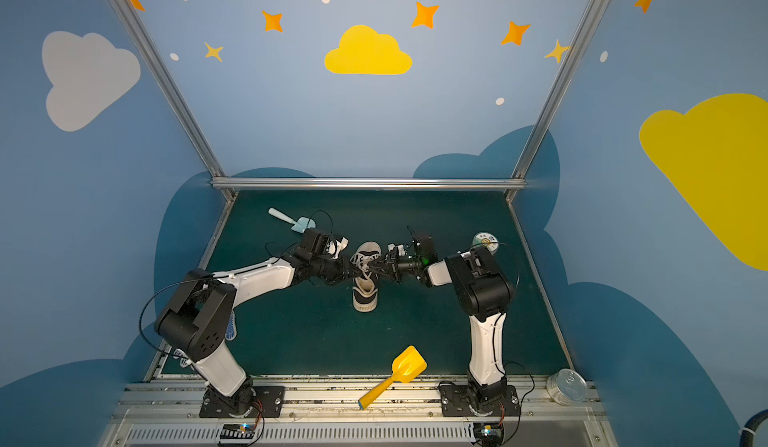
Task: Tie the shoes
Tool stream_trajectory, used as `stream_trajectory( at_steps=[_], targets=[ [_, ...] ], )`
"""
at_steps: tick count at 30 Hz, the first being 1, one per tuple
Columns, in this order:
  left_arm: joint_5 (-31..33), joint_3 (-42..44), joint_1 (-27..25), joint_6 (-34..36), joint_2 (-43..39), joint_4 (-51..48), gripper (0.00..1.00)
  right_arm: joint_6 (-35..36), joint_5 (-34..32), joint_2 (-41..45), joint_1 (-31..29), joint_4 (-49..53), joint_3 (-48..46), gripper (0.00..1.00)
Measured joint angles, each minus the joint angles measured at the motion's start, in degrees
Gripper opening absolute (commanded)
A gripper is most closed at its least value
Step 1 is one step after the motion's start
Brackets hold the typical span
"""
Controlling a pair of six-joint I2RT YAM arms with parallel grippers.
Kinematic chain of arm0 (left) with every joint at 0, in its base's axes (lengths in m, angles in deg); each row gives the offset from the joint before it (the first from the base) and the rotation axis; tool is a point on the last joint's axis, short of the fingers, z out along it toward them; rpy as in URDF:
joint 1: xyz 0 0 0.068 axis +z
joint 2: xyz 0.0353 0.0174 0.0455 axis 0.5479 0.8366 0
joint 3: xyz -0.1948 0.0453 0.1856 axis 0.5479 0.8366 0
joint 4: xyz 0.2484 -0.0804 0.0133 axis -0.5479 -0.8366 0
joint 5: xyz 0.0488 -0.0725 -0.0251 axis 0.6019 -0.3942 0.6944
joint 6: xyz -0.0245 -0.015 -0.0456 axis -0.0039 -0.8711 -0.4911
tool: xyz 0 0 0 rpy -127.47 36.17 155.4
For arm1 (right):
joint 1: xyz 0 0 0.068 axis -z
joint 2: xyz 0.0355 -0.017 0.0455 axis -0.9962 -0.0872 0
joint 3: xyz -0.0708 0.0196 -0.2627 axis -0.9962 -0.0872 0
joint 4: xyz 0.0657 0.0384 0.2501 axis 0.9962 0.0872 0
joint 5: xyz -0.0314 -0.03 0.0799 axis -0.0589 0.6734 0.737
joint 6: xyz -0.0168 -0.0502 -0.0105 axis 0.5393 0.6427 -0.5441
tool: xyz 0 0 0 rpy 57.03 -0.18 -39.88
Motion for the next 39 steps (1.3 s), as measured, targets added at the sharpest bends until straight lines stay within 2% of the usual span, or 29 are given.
stream_trajectory(
  at_steps=[6, 11, 17, 25, 30, 39],
  targets=[
    [0.0, 0.0, 0.0, 0.4, 0.0, -0.1, 0.07, 0.2, 0.3, 0.0, -0.3, 0.4, 0.9, 0.1],
    [-0.1, 0.0, 0.1, 0.5, 0.0, -0.1, 0.12, 0.6, 0.2, 0.0, -0.5, 0.9, 1.0, 0.0],
    [-0.2, 0.0, 0.4, 0.4, 0.0, -0.1, 0.15, 0.7, 0.2, 0.0, -0.5, 0.9, 1.0, 0.0],
    [-0.3, 0.1, 0.6, 0.3, 0.0, 0.0, 0.03, 0.7, 0.2, 0.0, -0.5, 1.0, 1.0, 0.0],
    [-0.4, 0.1, 0.7, 0.4, -0.5, 0.0, 0.03, 0.9, 0.2, 0.0, -0.5, 1.0, 1.0, 0.13],
    [0.1, 0.7, 1.7, 0.7, -5.6, -2.2, 0.03, 2.4, 0.3, 2.9, 0.8, 2.7, -2.4, 0.28]
  ],
)
